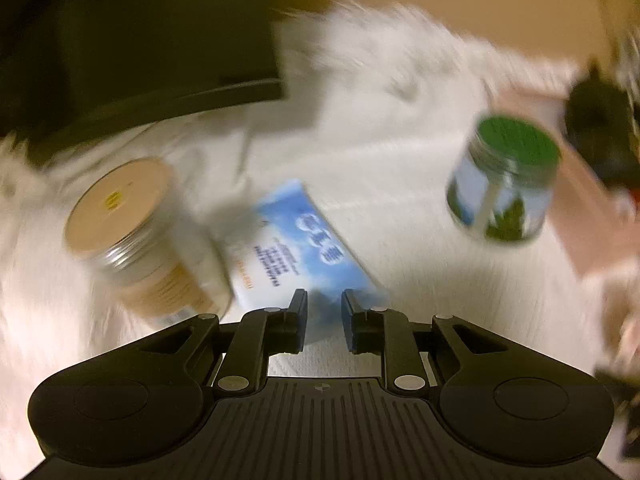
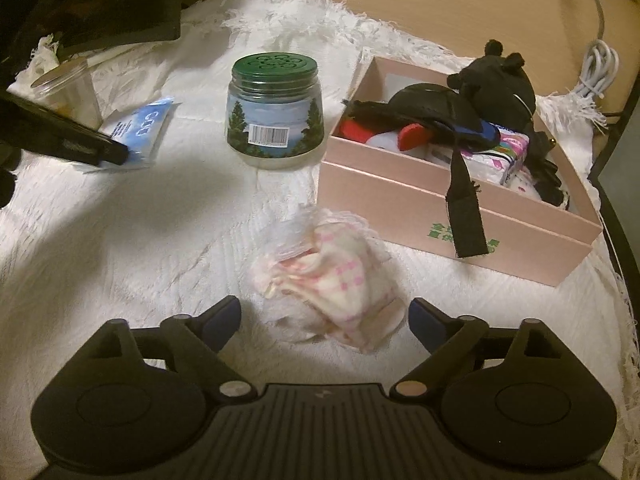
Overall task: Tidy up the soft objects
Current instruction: 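Grasp the blue wet-wipes pack with the left tool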
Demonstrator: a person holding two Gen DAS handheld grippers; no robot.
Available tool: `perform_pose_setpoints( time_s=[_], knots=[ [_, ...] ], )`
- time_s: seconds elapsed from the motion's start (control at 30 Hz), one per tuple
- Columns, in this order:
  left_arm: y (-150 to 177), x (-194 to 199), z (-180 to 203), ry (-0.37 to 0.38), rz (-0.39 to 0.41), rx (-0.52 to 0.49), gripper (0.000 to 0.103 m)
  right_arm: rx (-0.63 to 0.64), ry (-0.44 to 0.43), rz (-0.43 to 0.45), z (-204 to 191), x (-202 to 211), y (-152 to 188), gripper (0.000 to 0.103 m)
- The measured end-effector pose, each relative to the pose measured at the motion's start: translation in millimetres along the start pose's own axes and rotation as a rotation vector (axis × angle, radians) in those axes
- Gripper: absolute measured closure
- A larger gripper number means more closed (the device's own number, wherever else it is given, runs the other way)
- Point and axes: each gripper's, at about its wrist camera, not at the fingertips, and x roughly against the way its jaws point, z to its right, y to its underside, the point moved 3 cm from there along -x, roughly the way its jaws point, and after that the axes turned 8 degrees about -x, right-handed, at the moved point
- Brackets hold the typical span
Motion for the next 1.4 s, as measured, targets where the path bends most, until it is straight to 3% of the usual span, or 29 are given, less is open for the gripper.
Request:
perform_pose_setpoints(
  time_s=[0.13,0.2,0.3,0.37,0.4,0.5,0.53,0.57,0.63,0.73,1.0,1.3,1.4],
  knots=[
    [0.6,-7.9,2.4,0.024,-0.025,0.03,0.082,-0.064,-0.014,0.01,10.3,-3.7,3.7,0.0],
    [-0.7,-12.0,9.4,0.02,-0.02,0.014,0.074,-0.087,-0.023,0.014,14.0,-4.7,5.3,0.0],
    [-1.3,-13.9,20.2,0.055,-0.007,0.013,0.046,-0.075,-0.031,0.025,14.3,-4.9,5.9,0.0],
    [-1.0,-17.3,27.6,0.087,-0.003,-0.004,0.022,-0.07,-0.037,0.036,14.6,-4.9,6.9,0.0],
    [-0.9,-17.7,30.7,0.097,-0.001,-0.011,0.02,-0.068,-0.039,0.041,14.9,-4.7,7.2,0.0],
    [-0.3,-6.8,21.7,0.117,0.071,0.102,0.024,-0.064,-0.046,0.061,15.2,-3.9,9.2,0.0],
    [0.6,2.0,13.5,0.082,0.128,0.167,0.024,-0.063,-0.047,0.066,15.1,-3.8,9.6,0.0],
    [2.4,8.8,6.1,-0.001,0.159,0.213,0.026,-0.062,-0.049,0.069,15.4,-3.7,9.6,0.0],
    [7.0,11.1,-8.6,-0.1,0.14,0.314,0.027,-0.061,-0.051,0.075,15.7,-3.7,9.9,0.0],
    [12.0,-1.2,-22.7,-0.068,0.072,0.438,0.027,-0.061,-0.053,0.079,15.6,-4.4,9.6,0.0],
    [-12.7,-33.6,-19.2,-0.101,0.009,0.421,0.023,-0.06,-0.055,0.084,16.2,-4.1,10.1,0.0],
    [-24.5,-53.0,-4.0,-0.162,0.016,0.327,0.018,-0.057,-0.054,0.088,15.3,-3.5,9.9,0.0],
    [-26.5,-54.7,-0.1,-0.146,0.033,0.289,0.02,-0.045,-0.057,0.074,14.8,-3.4,7.2,0.0]
  ],
)
